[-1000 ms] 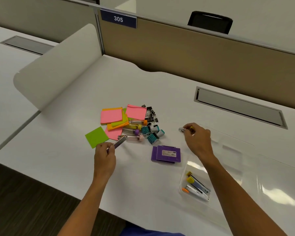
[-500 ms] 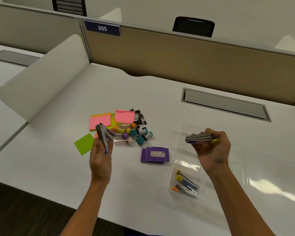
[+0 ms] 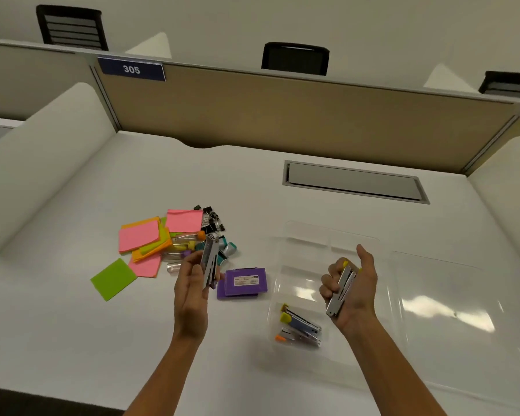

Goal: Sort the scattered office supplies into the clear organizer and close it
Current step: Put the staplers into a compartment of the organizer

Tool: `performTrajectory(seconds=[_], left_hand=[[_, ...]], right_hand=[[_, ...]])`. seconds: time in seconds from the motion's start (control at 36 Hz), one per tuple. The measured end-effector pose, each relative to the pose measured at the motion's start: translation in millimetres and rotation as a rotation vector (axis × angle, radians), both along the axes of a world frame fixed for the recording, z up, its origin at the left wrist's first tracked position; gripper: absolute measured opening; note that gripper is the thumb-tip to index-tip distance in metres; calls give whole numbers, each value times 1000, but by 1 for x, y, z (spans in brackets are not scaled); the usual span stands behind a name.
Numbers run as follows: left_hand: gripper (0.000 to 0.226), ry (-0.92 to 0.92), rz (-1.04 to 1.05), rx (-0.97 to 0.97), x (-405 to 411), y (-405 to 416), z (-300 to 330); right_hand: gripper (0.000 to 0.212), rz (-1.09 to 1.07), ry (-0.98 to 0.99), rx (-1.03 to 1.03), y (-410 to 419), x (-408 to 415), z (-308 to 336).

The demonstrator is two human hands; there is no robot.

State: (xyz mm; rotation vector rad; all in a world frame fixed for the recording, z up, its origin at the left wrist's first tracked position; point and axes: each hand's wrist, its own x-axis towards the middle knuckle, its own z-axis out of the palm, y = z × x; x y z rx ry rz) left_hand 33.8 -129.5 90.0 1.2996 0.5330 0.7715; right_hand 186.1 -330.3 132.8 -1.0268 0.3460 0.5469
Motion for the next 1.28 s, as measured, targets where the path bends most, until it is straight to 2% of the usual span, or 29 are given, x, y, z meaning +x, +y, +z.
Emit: performTrajectory(seconds=[0.33,0.44,0.53,0.58,0.64,0.75,0.86,1.28], left_hand=[[33,81,-217,292,19,-39,10],[27,253,-395,407,31,-51,5],[38,440,-632,527,41,-58,-2],[43,569,-758,623,47,-62,-9],[37,655,-817,751,52,-66,-16],[31,738,-809,1224,63,-71,-27],[40,793,-837,1475,70,-75,-31],[58,825,-890,1516,59,-85,-41]], right_hand=[[55,9,-114,-98,-22,1,10],[55,23,-122,-107,-29,0,8],[53,69,-78,-120,-35,-1,5],[49,104,-36,-132,-41,-2,1],[47,139,-7,-164,-46,-4,-3],[45,189,32,-224,-56,-9,-10],[43,205,59,-229,-63,-14,-15],[41,187,84,-213,-76,-19,-25]])
